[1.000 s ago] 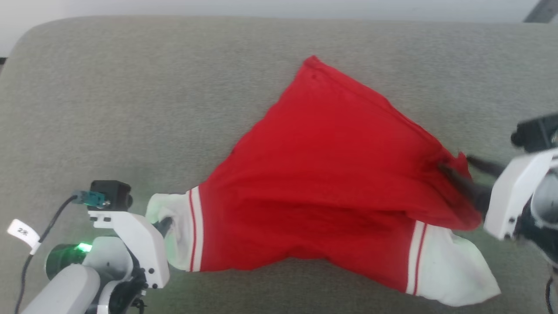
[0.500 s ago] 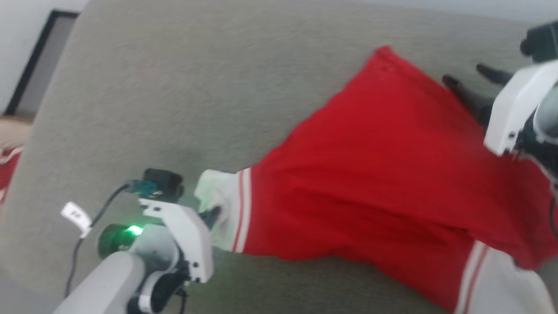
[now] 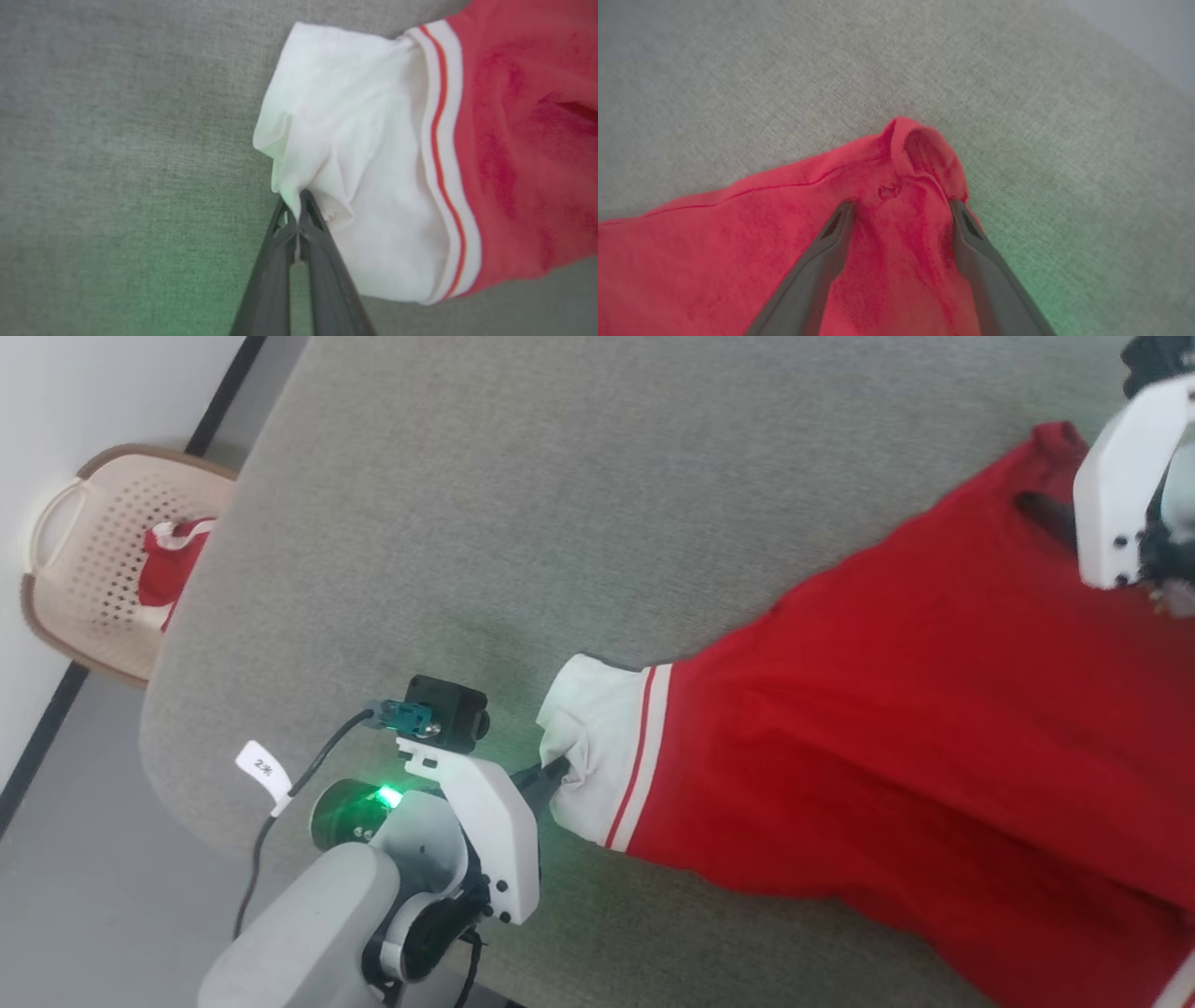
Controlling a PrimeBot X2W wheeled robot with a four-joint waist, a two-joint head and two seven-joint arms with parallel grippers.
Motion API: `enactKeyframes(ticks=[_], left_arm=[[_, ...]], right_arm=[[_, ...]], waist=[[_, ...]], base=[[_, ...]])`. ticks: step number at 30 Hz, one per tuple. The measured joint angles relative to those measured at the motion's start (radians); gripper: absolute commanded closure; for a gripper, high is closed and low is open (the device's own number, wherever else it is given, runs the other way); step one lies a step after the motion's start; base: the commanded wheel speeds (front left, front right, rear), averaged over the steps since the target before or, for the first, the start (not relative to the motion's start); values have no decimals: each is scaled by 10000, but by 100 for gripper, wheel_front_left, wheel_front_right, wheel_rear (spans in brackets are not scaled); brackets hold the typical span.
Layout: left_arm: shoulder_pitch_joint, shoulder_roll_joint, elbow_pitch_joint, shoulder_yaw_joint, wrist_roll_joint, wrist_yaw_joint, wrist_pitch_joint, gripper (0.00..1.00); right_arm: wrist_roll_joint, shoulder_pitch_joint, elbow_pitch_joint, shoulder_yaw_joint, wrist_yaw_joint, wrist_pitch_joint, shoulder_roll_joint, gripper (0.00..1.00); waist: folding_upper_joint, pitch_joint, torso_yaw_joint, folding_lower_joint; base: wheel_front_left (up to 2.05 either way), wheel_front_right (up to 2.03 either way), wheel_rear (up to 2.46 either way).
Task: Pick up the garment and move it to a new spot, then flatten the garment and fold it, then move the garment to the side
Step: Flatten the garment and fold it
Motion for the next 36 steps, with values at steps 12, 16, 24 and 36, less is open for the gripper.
enactKeyframes(ticks=[12, 16, 24, 36], left_arm=[[-327, 82, 598, 213, -155, -238, -209, 100], [-488, 472, 600, 477, -157, -100, -88, 100], [-1383, 1475, 236, 1170, -105, 499, 568, 100], [-3832, 2543, 251, 1576, 209, 568, 2027, 100]], right_arm=[[1417, -1019, 330, 1969, 4, 1534, -518, 100], [1791, -979, 12, 2286, 6, 734, -640, 100], [2550, -793, -675, 2477, 6, -514, -943, 100], [3104, -927, -1421, 2057, 6, -1064, -1122, 100]], waist=[[0, 125, -43, 0], [0, -74, -402, 0], [0, -663, -1541, 0], [0, -1739, -3427, 0]], base=[[0, 0, 0], [0, 0, 0], [0, 0, 0], [0, 0, 0]])
